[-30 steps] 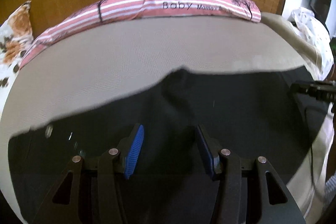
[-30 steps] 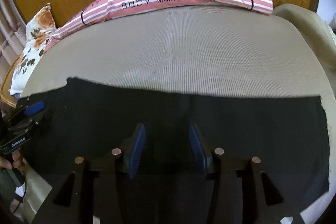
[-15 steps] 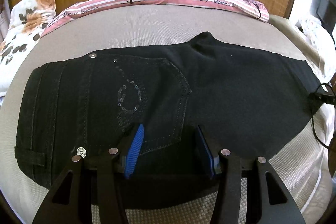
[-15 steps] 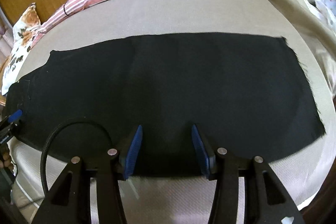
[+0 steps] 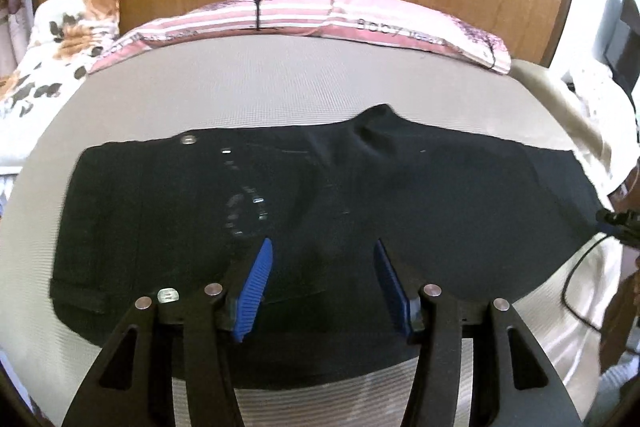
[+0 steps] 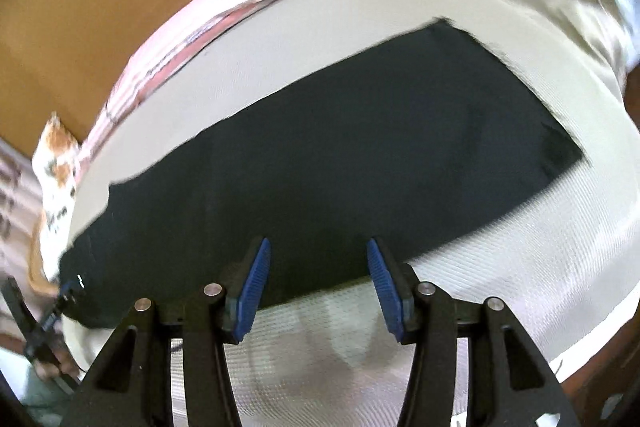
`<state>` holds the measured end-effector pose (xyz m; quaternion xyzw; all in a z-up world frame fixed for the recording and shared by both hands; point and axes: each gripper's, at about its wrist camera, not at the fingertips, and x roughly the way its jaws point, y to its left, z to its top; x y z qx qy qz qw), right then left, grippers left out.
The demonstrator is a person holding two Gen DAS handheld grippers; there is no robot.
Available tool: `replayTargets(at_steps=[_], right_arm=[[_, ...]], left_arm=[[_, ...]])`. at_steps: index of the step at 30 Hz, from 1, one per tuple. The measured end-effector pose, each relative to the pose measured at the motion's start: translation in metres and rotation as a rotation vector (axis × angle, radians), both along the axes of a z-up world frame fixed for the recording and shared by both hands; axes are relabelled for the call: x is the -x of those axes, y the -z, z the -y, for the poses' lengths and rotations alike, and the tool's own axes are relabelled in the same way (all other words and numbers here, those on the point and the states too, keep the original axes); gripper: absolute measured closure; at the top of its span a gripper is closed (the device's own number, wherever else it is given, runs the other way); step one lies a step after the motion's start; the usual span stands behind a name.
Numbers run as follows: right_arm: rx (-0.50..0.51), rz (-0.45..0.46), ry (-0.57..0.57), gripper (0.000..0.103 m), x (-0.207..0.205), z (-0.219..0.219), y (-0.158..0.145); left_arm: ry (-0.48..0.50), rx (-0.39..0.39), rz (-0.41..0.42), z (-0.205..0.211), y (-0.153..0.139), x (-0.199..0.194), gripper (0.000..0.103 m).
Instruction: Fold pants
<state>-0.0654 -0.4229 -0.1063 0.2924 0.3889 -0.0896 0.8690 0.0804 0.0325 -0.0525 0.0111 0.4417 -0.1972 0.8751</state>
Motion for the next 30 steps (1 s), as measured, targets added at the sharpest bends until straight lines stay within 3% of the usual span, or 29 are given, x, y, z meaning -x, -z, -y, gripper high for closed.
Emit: replayTargets(at_steps=[4, 10, 20, 25, 28, 30], right_arm=[[-0.064, 0.011, 0.076, 0.053, 0.018, 0.020, 0.006], [-0.068, 0.014, 0.149, 0.054, 0.029, 0.044, 0.014], [-0.104, 0.085, 0.240, 0.062, 0.029, 0.102, 0.020], [-0.155, 0.148, 0.274, 0.066, 0.020, 0.125, 0.022], [-0.205, 0.178, 0.311, 0.076, 0.019, 0.138, 0.026], [-0.253, 0.185, 0.334, 0.088, 0.020, 0.146, 0.031]], left_arm=[[0.092, 0.000, -0.002, 0.035, -0.002, 0.004, 0.048], [0.196, -0.034, -0.026, 0.081, 0.010, 0.009, 0.048], [0.055, -0.037, -0.116, 0.066, 0.029, -0.007, 0.048], [0.059, -0.061, -0.116, 0.072, 0.030, -0.006, 0.048], [0.078, -0.070, -0.115, 0.081, 0.030, -0.005, 0.048], [0.090, -0.080, -0.116, 0.085, 0.033, -0.004, 0.048]])
